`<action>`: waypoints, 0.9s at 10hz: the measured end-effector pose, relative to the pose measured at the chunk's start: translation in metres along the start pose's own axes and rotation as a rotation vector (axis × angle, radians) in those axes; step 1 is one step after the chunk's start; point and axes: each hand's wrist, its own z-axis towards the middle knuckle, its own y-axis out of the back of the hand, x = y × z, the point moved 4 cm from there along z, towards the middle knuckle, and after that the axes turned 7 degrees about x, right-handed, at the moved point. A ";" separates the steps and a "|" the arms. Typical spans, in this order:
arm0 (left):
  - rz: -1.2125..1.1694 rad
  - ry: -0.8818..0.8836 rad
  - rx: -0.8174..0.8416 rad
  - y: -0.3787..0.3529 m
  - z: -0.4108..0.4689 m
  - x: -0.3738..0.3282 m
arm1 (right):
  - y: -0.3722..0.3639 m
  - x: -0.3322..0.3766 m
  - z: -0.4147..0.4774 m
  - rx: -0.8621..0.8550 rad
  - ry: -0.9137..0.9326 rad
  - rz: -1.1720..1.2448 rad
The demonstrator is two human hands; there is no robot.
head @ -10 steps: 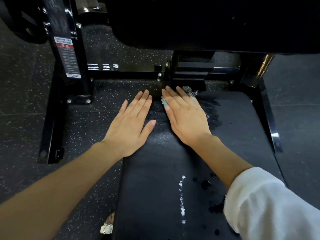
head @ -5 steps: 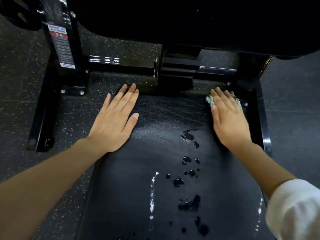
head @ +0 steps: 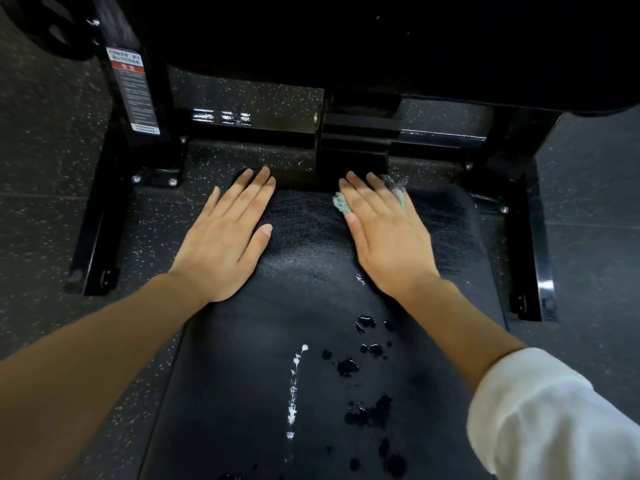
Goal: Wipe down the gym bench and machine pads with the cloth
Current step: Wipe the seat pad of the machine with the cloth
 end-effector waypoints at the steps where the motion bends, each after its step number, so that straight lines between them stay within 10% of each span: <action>1: -0.002 0.004 -0.002 0.000 0.000 0.001 | 0.012 -0.035 -0.009 -0.017 -0.045 0.010; 4: 0.004 0.003 -0.003 -0.001 0.000 0.001 | 0.019 -0.085 -0.034 -0.099 -0.263 0.174; 9: 0.008 0.014 0.003 0.000 -0.001 0.000 | 0.003 0.001 -0.018 -0.003 0.013 0.046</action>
